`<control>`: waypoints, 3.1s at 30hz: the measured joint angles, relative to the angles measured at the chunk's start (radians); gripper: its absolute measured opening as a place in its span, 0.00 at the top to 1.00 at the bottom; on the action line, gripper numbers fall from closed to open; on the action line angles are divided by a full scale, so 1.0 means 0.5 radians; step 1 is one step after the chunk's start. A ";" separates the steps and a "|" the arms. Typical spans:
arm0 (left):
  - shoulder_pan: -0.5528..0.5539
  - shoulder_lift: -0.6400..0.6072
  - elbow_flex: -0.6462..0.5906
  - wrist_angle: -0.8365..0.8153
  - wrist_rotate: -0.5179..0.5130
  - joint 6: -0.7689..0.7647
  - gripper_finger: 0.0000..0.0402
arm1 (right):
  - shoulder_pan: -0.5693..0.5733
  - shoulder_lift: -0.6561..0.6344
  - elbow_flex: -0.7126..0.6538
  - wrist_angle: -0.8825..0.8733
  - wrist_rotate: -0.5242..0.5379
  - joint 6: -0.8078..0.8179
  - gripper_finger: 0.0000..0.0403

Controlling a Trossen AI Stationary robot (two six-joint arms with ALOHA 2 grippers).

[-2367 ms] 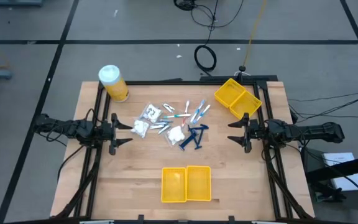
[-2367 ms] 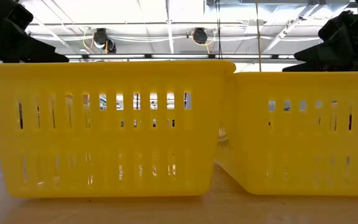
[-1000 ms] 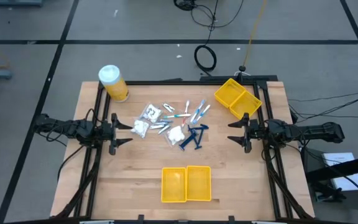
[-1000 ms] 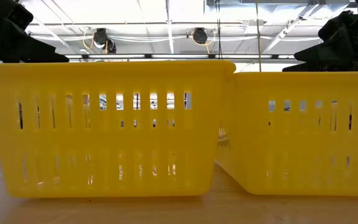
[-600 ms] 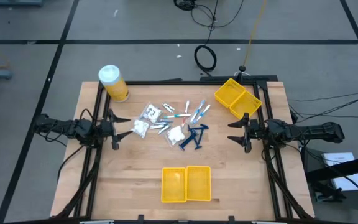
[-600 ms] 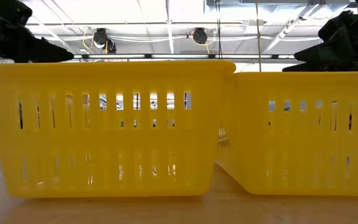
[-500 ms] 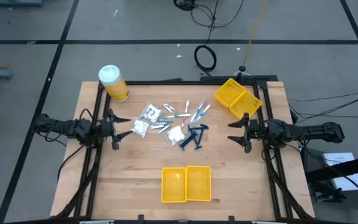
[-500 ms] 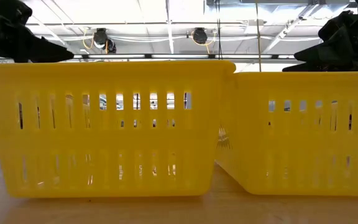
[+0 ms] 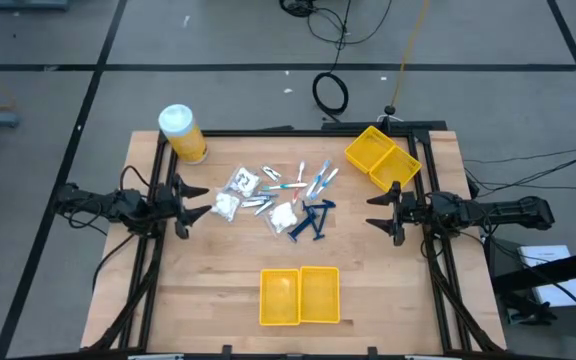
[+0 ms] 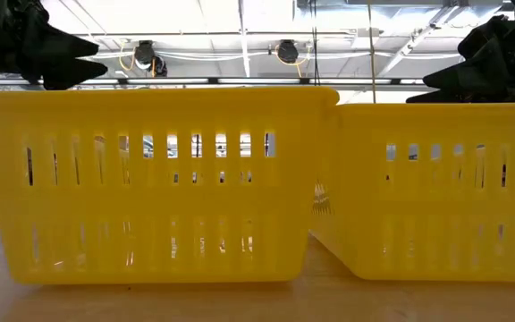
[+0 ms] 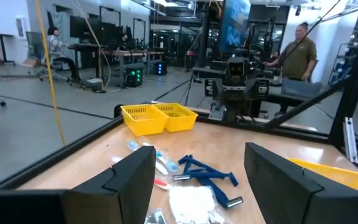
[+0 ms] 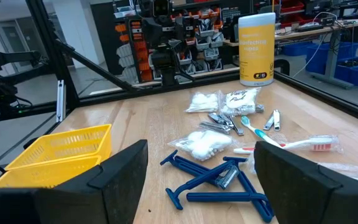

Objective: Pick & Place Travel size toiletries
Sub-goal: Put the bottom left white cotton pack into the top left yellow bin

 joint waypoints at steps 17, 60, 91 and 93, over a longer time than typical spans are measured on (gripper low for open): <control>0.316 1.143 0.436 -0.632 0.127 -1.123 0.39 | -0.001 0.001 0.000 0.000 0.000 0.000 0.31; 0.804 2.602 0.922 -1.087 0.626 -1.701 0.91 | 0.000 0.001 0.000 0.000 0.001 0.000 0.31; 0.287 2.044 1.215 0.302 0.074 0.679 1.00 | -0.001 0.000 -0.001 0.088 0.004 0.001 0.31; 0.335 2.114 1.214 0.388 0.094 0.752 1.00 | -0.001 0.000 0.000 0.088 0.003 0.001 0.31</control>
